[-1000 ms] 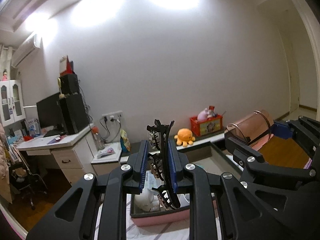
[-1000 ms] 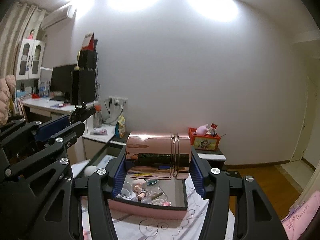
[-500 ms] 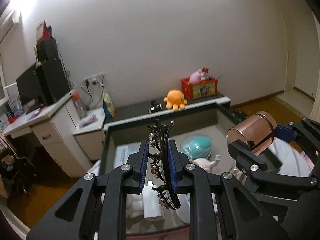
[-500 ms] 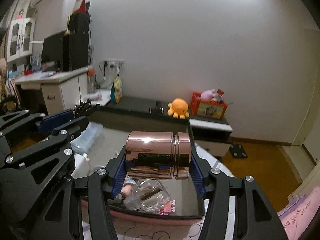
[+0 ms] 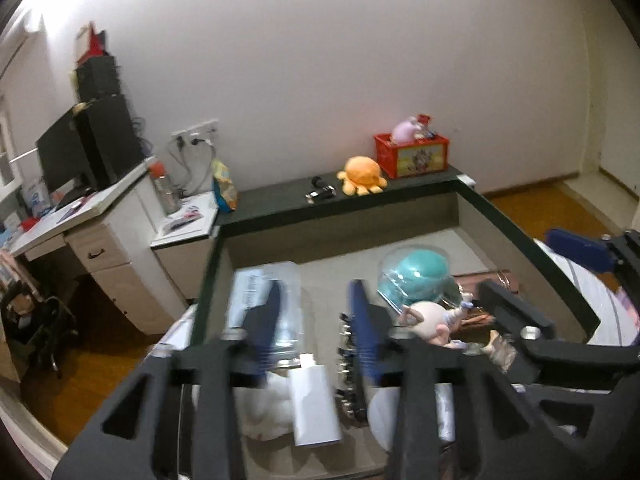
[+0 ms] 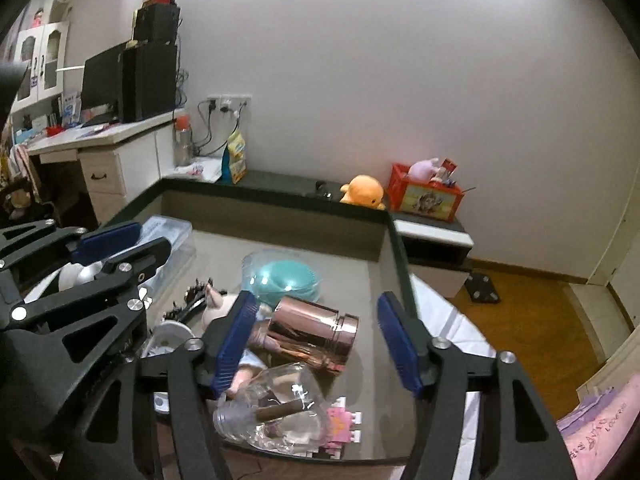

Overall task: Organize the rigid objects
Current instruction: 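Carry both held items into the pink box and open both tools to release, then withdraw both tools from the box back over the bed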

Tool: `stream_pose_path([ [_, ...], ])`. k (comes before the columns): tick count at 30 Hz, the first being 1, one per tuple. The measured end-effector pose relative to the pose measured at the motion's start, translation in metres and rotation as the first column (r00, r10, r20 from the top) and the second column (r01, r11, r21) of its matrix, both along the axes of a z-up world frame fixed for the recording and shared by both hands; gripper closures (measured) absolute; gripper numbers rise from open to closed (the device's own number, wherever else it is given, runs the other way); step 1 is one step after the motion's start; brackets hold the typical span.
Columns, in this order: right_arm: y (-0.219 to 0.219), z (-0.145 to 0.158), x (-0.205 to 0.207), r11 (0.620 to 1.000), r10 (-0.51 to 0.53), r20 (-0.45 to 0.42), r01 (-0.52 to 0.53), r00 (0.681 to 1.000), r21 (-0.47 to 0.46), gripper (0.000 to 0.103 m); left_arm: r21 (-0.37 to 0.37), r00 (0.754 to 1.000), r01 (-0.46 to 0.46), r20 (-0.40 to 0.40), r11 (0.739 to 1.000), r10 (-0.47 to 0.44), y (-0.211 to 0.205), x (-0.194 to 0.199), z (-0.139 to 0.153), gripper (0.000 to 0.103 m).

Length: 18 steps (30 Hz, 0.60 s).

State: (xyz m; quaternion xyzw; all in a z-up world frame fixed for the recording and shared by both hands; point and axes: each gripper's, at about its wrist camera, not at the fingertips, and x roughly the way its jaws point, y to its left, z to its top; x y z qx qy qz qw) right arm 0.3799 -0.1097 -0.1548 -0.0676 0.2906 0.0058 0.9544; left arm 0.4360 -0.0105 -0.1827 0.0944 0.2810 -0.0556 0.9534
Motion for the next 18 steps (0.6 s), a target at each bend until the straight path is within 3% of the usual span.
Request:
stream_pose_path([
  [2,-0.005,0.007,-0.005,1.0,-0.014,0.013,0.014,1.0,0.006,0.022,-0.03,0.999,-0.025,0.025,0.999,0.026,0.01,-0.007,0.008,0.018],
  [3,-0.009,0.012,-0.009,1.0,-0.015,0.022,0.014,1.0,0.022,0.02,-0.062,0.999,-0.017,0.039,0.998,0.02,0.016,-0.013,0.015,0.014],
  [6,-0.016,0.029,-0.025,0.997,0.003,0.043,-0.006,0.999,0.078,0.02,-0.094,0.997,-0.02,0.074,0.995,0.027,0.025,-0.034,0.034,0.01],
  [8,-0.015,0.038,-0.037,0.996,0.011,0.064,-0.016,0.998,0.086,0.018,-0.085,0.993,-0.028,0.113,0.996,0.037,0.028,-0.053,0.045,0.001],
  [11,-0.013,0.057,-0.064,0.994,0.029,0.109,-0.04,0.994,0.099,0.012,-0.091,0.982,-0.035,0.184,0.995,0.051,0.036,-0.093,0.068,0.0],
  [13,-0.013,0.069,-0.088,0.993,0.036,0.146,-0.052,0.989,0.109,0.0,-0.1,0.977,-0.037,0.207,0.994,0.057,0.042,-0.117,0.08,0.0],
  [18,-0.007,0.091,-0.151,0.99,0.052,0.237,-0.082,0.97,0.118,0.0,-0.087,0.958,-0.057,0.274,0.995,0.079,0.051,-0.179,0.099,0.0],
])
